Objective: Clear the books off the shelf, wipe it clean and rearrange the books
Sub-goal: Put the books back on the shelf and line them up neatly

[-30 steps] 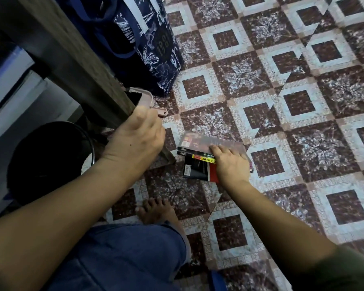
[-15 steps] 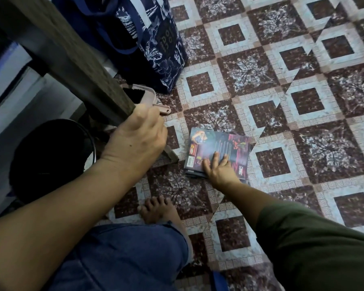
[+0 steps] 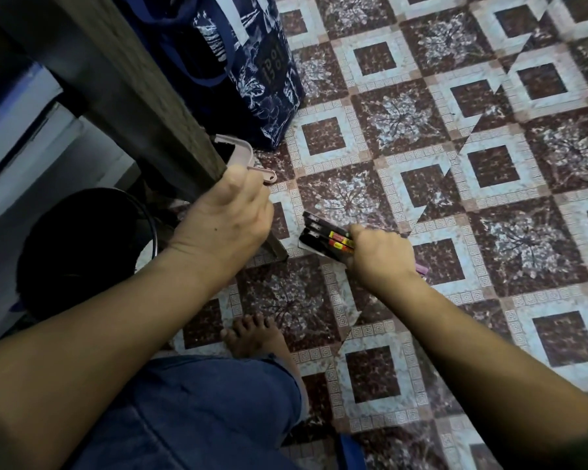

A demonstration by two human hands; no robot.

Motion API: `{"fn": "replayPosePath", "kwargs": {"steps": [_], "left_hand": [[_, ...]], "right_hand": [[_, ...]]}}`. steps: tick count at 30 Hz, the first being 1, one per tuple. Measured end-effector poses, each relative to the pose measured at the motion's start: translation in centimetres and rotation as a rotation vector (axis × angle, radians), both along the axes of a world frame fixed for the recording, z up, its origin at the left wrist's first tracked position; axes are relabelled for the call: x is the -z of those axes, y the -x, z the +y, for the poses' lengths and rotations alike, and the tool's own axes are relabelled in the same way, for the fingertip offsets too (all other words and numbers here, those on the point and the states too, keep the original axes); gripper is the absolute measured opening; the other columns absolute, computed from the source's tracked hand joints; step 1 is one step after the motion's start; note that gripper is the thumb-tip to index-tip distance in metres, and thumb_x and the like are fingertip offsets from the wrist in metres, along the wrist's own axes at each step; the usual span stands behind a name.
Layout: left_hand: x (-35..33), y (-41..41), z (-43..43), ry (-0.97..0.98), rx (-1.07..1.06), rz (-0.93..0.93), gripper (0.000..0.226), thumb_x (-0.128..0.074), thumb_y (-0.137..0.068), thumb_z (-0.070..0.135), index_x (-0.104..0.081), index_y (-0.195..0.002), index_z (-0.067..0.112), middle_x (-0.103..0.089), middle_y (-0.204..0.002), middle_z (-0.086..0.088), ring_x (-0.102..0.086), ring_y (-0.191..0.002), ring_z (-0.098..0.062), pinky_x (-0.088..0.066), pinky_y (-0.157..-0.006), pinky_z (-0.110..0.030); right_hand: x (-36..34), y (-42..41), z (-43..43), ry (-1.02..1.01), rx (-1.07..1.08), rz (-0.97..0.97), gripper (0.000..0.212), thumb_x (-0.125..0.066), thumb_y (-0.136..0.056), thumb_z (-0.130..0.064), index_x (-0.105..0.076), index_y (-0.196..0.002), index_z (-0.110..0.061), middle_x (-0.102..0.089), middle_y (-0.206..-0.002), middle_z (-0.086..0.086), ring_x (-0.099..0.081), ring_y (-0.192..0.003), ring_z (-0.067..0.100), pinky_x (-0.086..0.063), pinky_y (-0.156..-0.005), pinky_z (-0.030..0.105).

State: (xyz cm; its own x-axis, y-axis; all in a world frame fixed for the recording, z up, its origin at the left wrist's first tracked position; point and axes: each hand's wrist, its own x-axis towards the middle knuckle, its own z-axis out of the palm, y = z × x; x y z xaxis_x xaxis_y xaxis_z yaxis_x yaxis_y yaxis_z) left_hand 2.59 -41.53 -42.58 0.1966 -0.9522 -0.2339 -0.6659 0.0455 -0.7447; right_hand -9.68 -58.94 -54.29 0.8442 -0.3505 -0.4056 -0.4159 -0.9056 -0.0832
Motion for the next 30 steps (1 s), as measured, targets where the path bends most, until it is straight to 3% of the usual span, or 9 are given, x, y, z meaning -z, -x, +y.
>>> {"fn": "replayPosePath", "kwargs": {"steps": [2, 7, 13, 16, 18, 22, 25, 27, 30], "left_hand": [[-0.5, 1.1, 0.4, -0.001, -0.205, 0.027, 0.033, -0.033, -0.085, 0.006, -0.06, -0.072, 0.02, -0.049, -0.07, 0.004, -0.056, -0.082, -0.019, -0.021, -0.094, -0.04], [0.3, 1.6, 0.6, 0.022, -0.179, -0.073, 0.034, -0.033, -0.083, 0.007, -0.061, -0.068, 0.02, -0.05, -0.067, 0.004, -0.056, -0.081, -0.021, -0.024, -0.092, -0.039], [0.0, 1.9, 0.6, 0.031, -0.151, -0.128, 0.031, -0.039, -0.083, 0.008, -0.064, -0.072, 0.022, -0.051, -0.069, 0.006, -0.056, -0.08, -0.018, -0.022, -0.095, -0.041], [0.0, 1.9, 0.9, 0.026, -0.15, -0.135, 0.028, -0.04, -0.083, 0.012, -0.063, -0.072, 0.023, -0.051, -0.07, 0.006, -0.054, -0.083, -0.019, -0.02, -0.096, -0.042], [-0.4, 1.9, 0.8, 0.032, -0.158, -0.118, 0.035, -0.033, -0.085, 0.008, -0.064, -0.073, 0.019, -0.052, -0.071, 0.004, -0.052, -0.083, -0.022, -0.021, -0.097, -0.042], [-0.9, 2.7, 0.8, 0.041, -0.086, 0.25, 0.031, -0.035, -0.091, 0.014, -0.065, -0.095, 0.011, -0.06, -0.088, -0.004, -0.056, -0.089, -0.023, -0.029, -0.095, -0.039], [-0.9, 4.0, 2.0, -0.279, -0.421, 0.62, 0.074, -0.055, -0.09, 0.045, -0.025, -0.148, 0.011, -0.044, -0.138, -0.005, -0.043, -0.125, -0.022, -0.035, -0.105, -0.037], [-2.0, 3.9, 2.9, -0.304, -0.622, 0.673, 0.092, -0.068, -0.078, 0.055, -0.022, -0.147, 0.015, -0.043, -0.14, -0.003, -0.044, -0.126, -0.021, -0.042, -0.102, -0.037], [-4.1, 4.1, 4.7, -0.169, -0.631, 0.713, 0.063, -0.067, -0.078, 0.051, -0.045, -0.131, 0.025, -0.054, -0.127, 0.002, -0.053, -0.116, -0.02, -0.045, -0.092, -0.033]], "right_hand": [[-0.4, 0.5, 0.5, -0.017, -0.005, 0.011, 0.027, -0.059, -0.092, -0.027, -0.05, -0.116, -0.018, -0.067, -0.098, 0.006, -0.064, -0.087, 0.03, -0.037, -0.059, 0.03], [4.0, 2.5, 1.3, -0.06, 0.033, 0.118, 0.048, -0.062, -0.085, -0.01, -0.039, -0.125, -0.021, -0.063, -0.106, 0.004, -0.064, -0.091, 0.03, -0.036, -0.063, 0.032], [3.9, 3.5, 2.1, -0.011, 0.047, -0.034, 0.03, -0.055, -0.087, -0.009, -0.047, -0.114, -0.02, -0.062, -0.105, 0.003, -0.058, -0.098, 0.027, -0.035, -0.067, 0.032], [4.1, 4.1, 2.3, 0.004, 0.073, 0.041, 0.036, -0.056, -0.088, -0.012, -0.044, -0.12, -0.022, -0.06, -0.111, 0.003, -0.056, -0.105, 0.028, -0.042, -0.079, 0.036], [4.4, 4.3, 2.0, -0.054, 0.101, 0.108, 0.033, -0.053, -0.09, -0.01, -0.045, -0.119, -0.023, -0.064, -0.106, 0.004, -0.061, -0.098, 0.029, -0.045, -0.073, 0.036], [1.8, 5.1, 2.4, -0.08, 0.012, 0.06, 0.029, -0.052, -0.089, -0.011, -0.049, -0.113, -0.026, -0.066, -0.09, 0.0, -0.064, -0.082, 0.027, -0.038, -0.059, 0.029], [-2.7, 6.1, 4.0, -0.084, -0.08, -0.057, 0.021, -0.055, -0.091, -0.025, -0.052, -0.111, -0.029, -0.061, -0.08, -0.006, -0.058, -0.07, 0.021, -0.035, -0.06, 0.026], [-6.1, 6.4, 5.6, -0.085, -0.146, -0.162, 0.019, -0.054, -0.094, -0.035, -0.052, -0.113, -0.031, -0.051, -0.071, -0.009, -0.049, -0.062, 0.015, -0.034, -0.059, 0.024], [-10.8, 6.0, 8.1, -0.147, -0.217, -0.313, 0.024, -0.057, -0.091, -0.043, -0.051, -0.111, -0.032, -0.06, -0.076, -0.008, -0.052, -0.061, 0.014, -0.036, -0.056, 0.024]]}}
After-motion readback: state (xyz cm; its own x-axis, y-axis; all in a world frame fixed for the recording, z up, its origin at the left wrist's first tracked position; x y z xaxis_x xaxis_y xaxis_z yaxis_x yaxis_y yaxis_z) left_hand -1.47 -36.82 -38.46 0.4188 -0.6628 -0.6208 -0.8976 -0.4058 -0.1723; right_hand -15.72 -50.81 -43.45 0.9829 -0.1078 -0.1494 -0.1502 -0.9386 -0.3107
